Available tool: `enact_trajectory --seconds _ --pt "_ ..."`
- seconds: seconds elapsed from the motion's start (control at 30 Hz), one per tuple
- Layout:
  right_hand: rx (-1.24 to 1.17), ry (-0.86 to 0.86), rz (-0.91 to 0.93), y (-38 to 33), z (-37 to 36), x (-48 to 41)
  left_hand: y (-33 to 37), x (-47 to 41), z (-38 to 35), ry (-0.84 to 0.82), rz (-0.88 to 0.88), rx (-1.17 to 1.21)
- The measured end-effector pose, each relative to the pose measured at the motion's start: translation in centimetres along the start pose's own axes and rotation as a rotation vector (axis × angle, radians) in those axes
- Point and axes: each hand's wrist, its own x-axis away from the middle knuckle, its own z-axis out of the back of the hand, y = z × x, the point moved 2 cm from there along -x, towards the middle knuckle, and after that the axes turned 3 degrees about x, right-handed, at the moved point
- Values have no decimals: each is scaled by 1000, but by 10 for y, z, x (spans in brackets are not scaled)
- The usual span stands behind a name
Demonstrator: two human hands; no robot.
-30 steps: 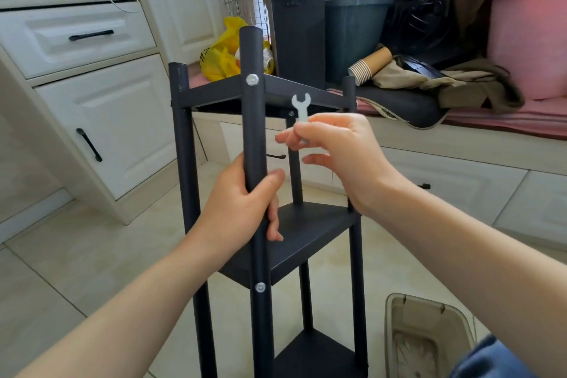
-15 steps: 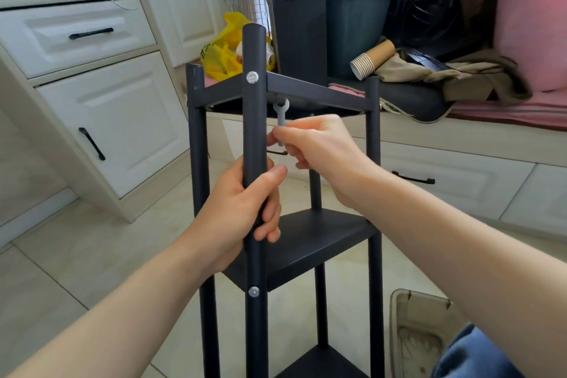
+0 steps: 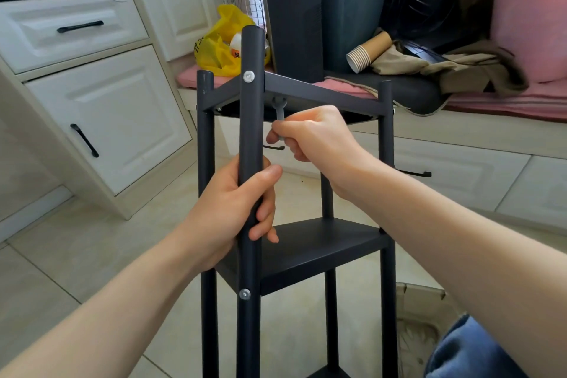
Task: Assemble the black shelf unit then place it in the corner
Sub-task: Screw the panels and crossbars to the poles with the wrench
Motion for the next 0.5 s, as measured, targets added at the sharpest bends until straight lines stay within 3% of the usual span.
enact_trajectory --seconds 0.5 --pt "35 24 135 -9 -5 -1 0 3 4 -45 30 20"
